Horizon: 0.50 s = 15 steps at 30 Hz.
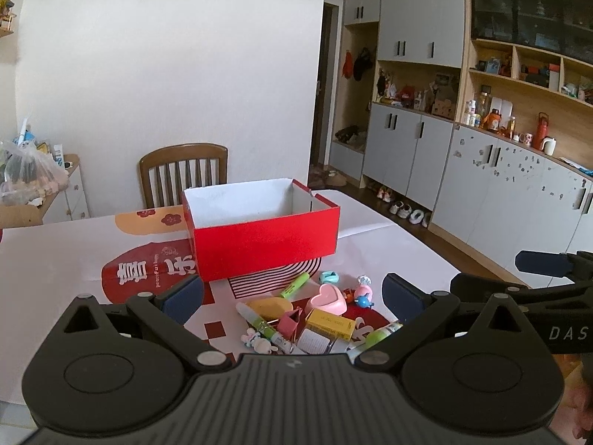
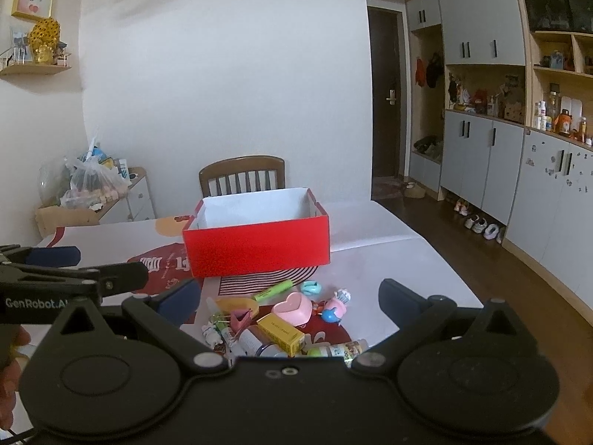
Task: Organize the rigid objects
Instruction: 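Move both tools toward the cluster of items beside the red box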
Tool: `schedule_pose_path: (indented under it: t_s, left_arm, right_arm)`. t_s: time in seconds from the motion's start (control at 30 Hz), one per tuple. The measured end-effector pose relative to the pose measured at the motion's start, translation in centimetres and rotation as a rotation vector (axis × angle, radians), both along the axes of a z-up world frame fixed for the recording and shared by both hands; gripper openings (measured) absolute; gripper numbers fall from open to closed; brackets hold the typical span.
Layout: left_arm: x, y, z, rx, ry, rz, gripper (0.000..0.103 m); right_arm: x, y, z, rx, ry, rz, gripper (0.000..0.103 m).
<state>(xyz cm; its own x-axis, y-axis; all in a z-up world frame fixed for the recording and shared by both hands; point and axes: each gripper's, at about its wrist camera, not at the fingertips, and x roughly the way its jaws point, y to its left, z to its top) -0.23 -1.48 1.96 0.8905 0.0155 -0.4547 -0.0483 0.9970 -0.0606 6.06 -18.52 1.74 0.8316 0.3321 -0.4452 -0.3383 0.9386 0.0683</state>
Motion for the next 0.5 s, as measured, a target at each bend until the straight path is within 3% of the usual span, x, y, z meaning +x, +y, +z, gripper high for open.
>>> schedule_pose_path:
  t_s: [0.5]
  left_arm:
    - [0.9,0.5,-0.7,-0.021,0.014,-0.006,0.103]
  right_arm:
    - [0.7,0.1,-0.8,-0.017,0.001,-0.030,0.100]
